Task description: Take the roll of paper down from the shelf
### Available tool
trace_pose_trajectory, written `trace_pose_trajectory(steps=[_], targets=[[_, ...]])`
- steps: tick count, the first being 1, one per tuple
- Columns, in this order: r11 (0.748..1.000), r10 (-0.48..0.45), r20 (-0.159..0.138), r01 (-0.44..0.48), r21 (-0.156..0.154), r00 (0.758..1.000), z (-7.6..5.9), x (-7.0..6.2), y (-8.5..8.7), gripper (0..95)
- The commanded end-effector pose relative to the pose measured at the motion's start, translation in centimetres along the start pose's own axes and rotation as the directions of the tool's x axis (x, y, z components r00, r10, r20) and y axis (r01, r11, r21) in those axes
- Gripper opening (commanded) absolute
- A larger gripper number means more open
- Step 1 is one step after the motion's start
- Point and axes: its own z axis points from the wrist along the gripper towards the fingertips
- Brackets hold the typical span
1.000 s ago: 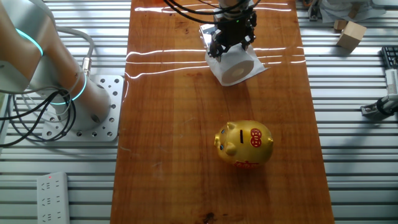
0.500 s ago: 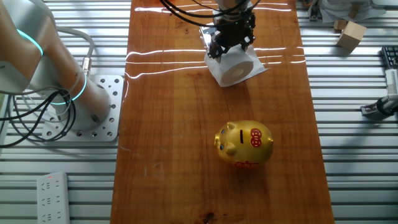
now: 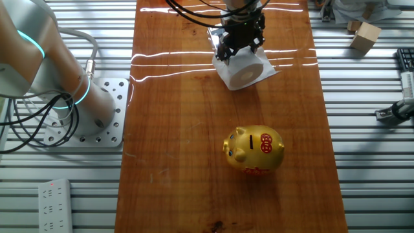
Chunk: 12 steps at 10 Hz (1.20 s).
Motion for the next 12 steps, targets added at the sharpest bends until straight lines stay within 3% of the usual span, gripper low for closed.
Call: trace_pose_trajectory(steps=[1, 7, 8, 9, 10, 12], targets=[[1.000, -0.001, -0.001, 0.001, 0.001, 1.000, 0.02, 0.02, -0.06, 57.0], [1.000, 0.000, 0.000, 0.000, 0.002, 1.000, 0.02, 0.02, -0.06, 57.0], [1.000, -0.004, 0.001, 0.004, 0.001, 1.000, 0.02, 0.02, -0.06, 76.0], [1.000, -0.020, 0.001, 0.020, 0.000, 1.000, 0.02, 0.02, -0.06, 76.0], [0.999, -0.036, 0.001, 0.036, 0.000, 0.999, 0.02, 0.02, -0.06, 95.0], [0.999, -0.045, 0.002, 0.045, 0.004, 0.999, 0.02, 0.02, -0.06, 95.0]])
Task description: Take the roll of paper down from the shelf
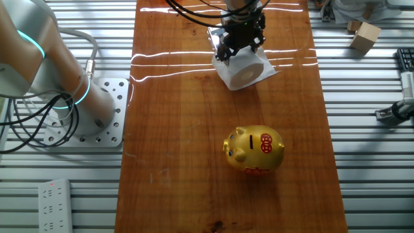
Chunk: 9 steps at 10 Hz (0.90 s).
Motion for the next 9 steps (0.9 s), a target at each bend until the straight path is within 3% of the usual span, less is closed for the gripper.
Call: trace_pose_trajectory(steps=[1, 6, 9], targets=[[1.000, -0.003, 0.002, 0.003, 0.003, 1.000, 0.00, 0.00, 0.00, 95.0], [1.000, 0.004, 0.002, -0.004, 0.006, 1.000, -0.02, 0.01, -0.03, 95.0], [1.000, 0.008, 0.024, -0.008, -0.002, 1.000, -0.69, 0.26, -0.79, 95.0]])
